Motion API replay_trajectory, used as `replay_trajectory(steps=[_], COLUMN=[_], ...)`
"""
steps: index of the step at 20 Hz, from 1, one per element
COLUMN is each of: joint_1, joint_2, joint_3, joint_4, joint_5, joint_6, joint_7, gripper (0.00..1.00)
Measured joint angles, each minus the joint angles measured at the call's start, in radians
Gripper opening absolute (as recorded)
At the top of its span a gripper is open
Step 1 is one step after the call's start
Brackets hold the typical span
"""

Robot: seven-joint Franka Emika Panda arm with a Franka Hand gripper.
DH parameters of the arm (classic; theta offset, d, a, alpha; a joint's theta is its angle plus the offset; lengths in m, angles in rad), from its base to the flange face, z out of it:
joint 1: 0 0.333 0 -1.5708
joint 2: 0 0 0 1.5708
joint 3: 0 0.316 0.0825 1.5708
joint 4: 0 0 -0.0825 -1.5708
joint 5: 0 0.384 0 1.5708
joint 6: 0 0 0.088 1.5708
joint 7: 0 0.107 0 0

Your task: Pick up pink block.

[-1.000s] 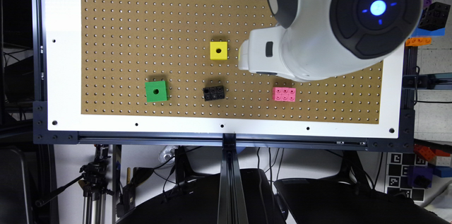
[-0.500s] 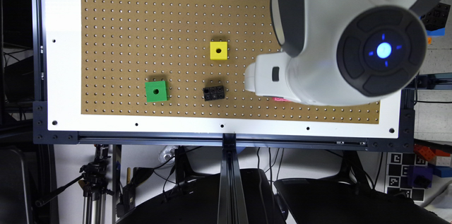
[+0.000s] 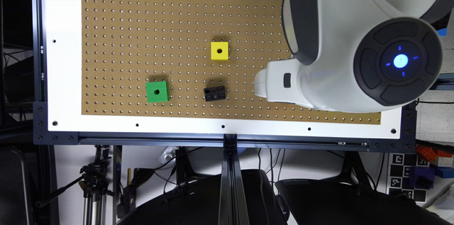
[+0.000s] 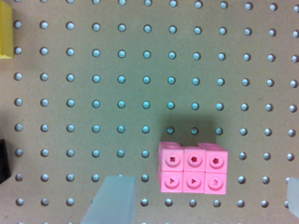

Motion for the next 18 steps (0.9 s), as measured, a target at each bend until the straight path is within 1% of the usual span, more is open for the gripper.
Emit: replay_trajectory(steps=[2, 5, 8, 9, 12, 14, 16, 18], joint_1=[0.0, 0.0, 0.0, 0.0, 0.001, 0.002, 0.003, 0.003], joint_2=[0.019, 0.065, 0.079, 0.09, 0.138, 0.161, 0.18, 0.194], joint_3=[0.0, 0.0, 0.0, 0.0, 0.0, 0.002, 0.003, 0.004], joint_4=[0.0, 0.001, 0.003, 0.003, 0.007, 0.032, 0.064, 0.086], joint_5=[0.0, 0.0, 0.0, 0.0, 0.0, 0.0, 0.0, 0.0], joint_6=[0.008, 0.044, 0.051, 0.059, 0.109, 0.117, 0.112, 0.109], joint_7=[0.0, 0.0, 0.0, 0.0, 0.0, 0.0, 0.0, 0.0], gripper=[1.0, 1.0, 1.0, 1.0, 1.0, 1.0, 1.0, 1.0])
